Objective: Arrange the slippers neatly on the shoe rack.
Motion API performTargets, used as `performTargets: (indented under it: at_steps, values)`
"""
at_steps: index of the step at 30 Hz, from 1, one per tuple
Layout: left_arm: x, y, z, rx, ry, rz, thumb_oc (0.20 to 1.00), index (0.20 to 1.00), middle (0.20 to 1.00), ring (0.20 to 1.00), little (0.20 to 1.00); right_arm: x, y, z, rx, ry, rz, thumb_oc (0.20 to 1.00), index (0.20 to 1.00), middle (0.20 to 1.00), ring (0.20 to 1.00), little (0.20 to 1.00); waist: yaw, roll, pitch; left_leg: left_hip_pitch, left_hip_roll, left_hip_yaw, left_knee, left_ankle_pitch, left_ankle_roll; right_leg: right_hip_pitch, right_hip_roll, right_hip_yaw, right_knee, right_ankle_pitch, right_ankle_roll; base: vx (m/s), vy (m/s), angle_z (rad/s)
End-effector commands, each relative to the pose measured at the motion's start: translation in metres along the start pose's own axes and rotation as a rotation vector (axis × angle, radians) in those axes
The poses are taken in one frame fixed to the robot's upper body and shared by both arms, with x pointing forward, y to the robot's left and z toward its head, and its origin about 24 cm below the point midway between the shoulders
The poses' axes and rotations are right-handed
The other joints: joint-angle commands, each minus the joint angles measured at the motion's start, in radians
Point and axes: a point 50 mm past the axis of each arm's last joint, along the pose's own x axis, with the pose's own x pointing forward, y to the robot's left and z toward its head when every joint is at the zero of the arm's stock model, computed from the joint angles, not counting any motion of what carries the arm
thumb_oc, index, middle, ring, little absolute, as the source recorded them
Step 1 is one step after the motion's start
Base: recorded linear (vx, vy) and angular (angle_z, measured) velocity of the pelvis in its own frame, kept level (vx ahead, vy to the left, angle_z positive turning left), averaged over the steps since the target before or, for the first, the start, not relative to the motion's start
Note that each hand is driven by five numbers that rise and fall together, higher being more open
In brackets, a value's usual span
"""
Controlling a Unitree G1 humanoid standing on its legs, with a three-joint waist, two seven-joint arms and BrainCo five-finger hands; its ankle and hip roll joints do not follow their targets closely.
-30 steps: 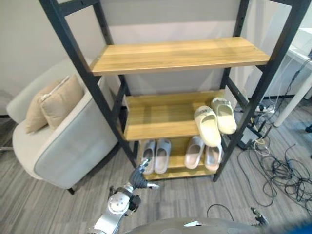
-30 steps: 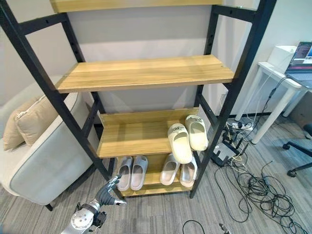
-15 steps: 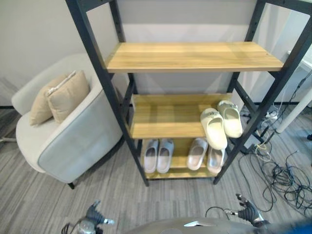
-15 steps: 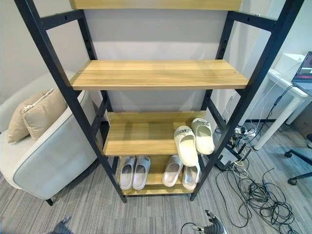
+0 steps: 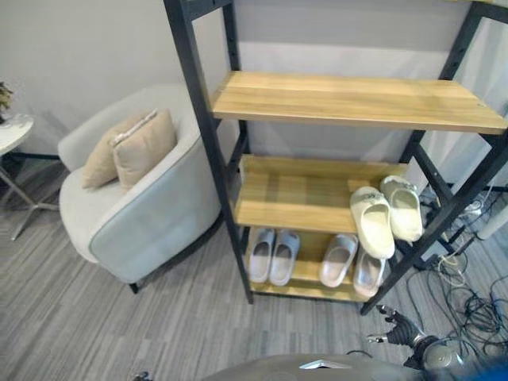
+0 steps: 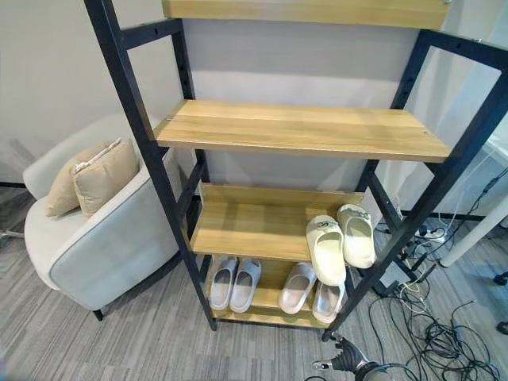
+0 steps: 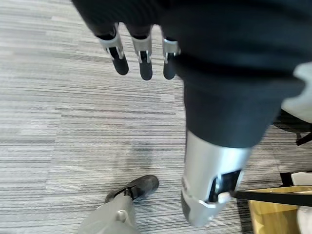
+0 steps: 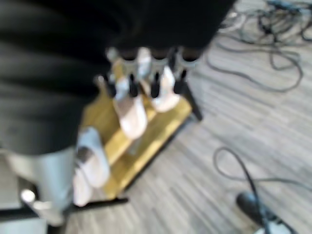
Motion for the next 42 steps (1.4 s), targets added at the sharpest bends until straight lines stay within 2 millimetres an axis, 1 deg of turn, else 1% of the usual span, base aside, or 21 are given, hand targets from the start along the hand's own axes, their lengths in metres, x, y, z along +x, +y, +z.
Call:
performTargets:
  at_steps: [1,3,4,5,6,9,14,15,20,24,25,33,42]
  values:
    - [0.006,0.038,0.016,-0.074,-0.05,0.106,1.0,1.0,1.0,1.0,1.0,0.003,-0.006,0.015,-0.014,-0.036,0.004,1.0,1.0,1.0,1.0,1.0,0.003,-0.093,0.022,0.015,0.027,-0.069,0.004,-0.046,-0.005,0.022,-0.032,-0.008,-0.118,0.134,0.049,0.02,-0.008,0.1]
    - [0.006,0.038,0.016,-0.071,-0.051,0.103,1.0,1.0,1.0,1.0,1.0,0.002,-0.01,0.018,-0.017,-0.042,0.008,1.0,1.0,1.0,1.0,1.0,0.003,-0.093,0.022,0.015,0.027,-0.069,0.004,-0.046,-0.005,0.021,-0.032,-0.008,-0.118,0.134,0.049,0.01,-0.005,0.02]
    - [0.006,0.037,0.017,-0.068,-0.053,0.097,1.0,1.0,1.0,1.0,1.0,0.001,-0.018,0.021,-0.026,-0.046,0.001,1.0,1.0,1.0,1.0,1.0,0.001,-0.092,0.021,0.014,0.027,-0.067,0.004,-0.046,-0.005,0.019,-0.033,-0.008,-0.118,0.135,0.048,0.0,0.0,0.0]
    - [0.006,0.037,0.017,-0.068,-0.053,0.097,1.0,1.0,1.0,1.0,1.0,0.001,-0.018,0.021,-0.026,-0.046,0.001,1.0,1.0,1.0,1.0,1.0,0.002,-0.092,0.021,0.014,0.027,-0.067,0.004,-0.046,-0.005,0.019,-0.033,-0.008,-0.118,0.135,0.048,0.0,0.0,0.0]
    - [0.006,0.035,0.019,-0.067,-0.058,0.09,1.0,1.0,1.0,1.0,1.0,0.002,-0.025,0.027,-0.034,-0.057,-0.003,1.0,1.0,1.0,1.0,1.0,0.001,-0.091,0.021,0.012,0.027,-0.066,0.004,-0.045,-0.005,0.015,-0.033,-0.007,-0.118,0.136,0.048,0.0,0.0,0.0]
    - [0.006,0.034,0.02,-0.068,-0.063,0.086,1.0,1.0,1.0,1.0,1.0,0.002,-0.03,0.031,-0.049,-0.062,-0.014,1.0,1.0,1.0,1.0,1.0,0.0,-0.089,0.021,0.008,0.026,-0.066,0.004,-0.044,-0.005,0.011,-0.033,-0.006,-0.118,0.137,0.048,0.0,0.0,0.0]
    - [0.006,0.031,0.022,-0.071,-0.069,0.077,1.0,1.0,1.0,1.0,1.0,0.002,-0.045,0.042,-0.071,-0.085,-0.044,1.0,1.0,1.0,1.0,1.0,-0.002,-0.083,0.025,-0.001,0.027,-0.064,0.004,-0.041,-0.006,0.001,-0.033,-0.002,-0.118,0.139,0.046,0.0,0.0,0.0]
    - [0.006,0.03,0.022,-0.071,-0.069,0.076,1.0,1.0,1.0,1.0,1.0,0.002,-0.045,0.042,-0.071,-0.085,-0.044,1.0,1.0,1.0,1.0,1.0,-0.002,-0.083,0.025,-0.002,0.027,-0.064,0.004,-0.041,-0.006,0.001,-0.032,-0.002,-0.118,0.139,0.046,0.0,0.0,0.0]
    - [0.006,0.031,0.022,-0.073,-0.068,0.072,1.0,1.0,1.0,1.0,1.0,0.003,-0.06,0.057,-0.086,-0.119,-0.095,1.0,1.0,1.0,1.0,1.0,0.003,-0.075,0.036,-0.016,0.029,-0.071,0.004,-0.036,-0.007,-0.008,-0.03,-0.007,-0.118,0.141,0.043,0.0,0.0,0.0]
    - [0.006,0.03,0.022,-0.074,-0.071,0.069,1.0,1.0,1.0,1.0,1.0,0.003,-0.067,0.061,-0.082,-0.133,-0.118,1.0,1.0,1.0,1.0,1.0,0.003,-0.07,0.04,-0.023,0.029,-0.077,0.004,-0.035,-0.008,-0.011,-0.028,-0.007,-0.118,0.142,0.042,0.0,-0.005,0.01]
    - [0.006,0.031,0.022,-0.071,-0.073,0.069,1.0,1.0,1.0,1.0,1.0,0.003,-0.072,0.066,-0.085,-0.146,-0.136,1.0,1.0,1.0,1.0,1.0,0.005,-0.068,0.044,-0.028,0.028,-0.079,0.004,-0.033,-0.009,-0.013,-0.027,-0.008,-0.118,0.141,0.042,0.01,-0.009,0.03]
    - [0.006,0.032,0.026,-0.07,-0.087,0.074,1.0,1.0,1.0,1.0,1.0,0.003,-0.079,0.074,-0.073,-0.169,-0.167,1.0,1.0,1.0,1.0,1.0,0.01,-0.057,0.063,-0.043,0.028,-0.088,0.004,-0.026,-0.01,-0.021,-0.027,-0.016,-0.118,0.142,0.04,0.0,-0.004,0.02]
    - [0.005,0.031,0.037,-0.064,-0.126,0.065,1.0,1.0,1.0,1.0,1.0,0.006,-0.087,0.086,-0.073,-0.205,-0.206,1.0,1.0,1.0,1.0,1.0,0.018,-0.045,0.086,-0.064,0.025,-0.098,0.004,-0.021,-0.009,-0.037,-0.029,-0.021,-0.118,0.145,0.042,0.0,0.0,0.0]
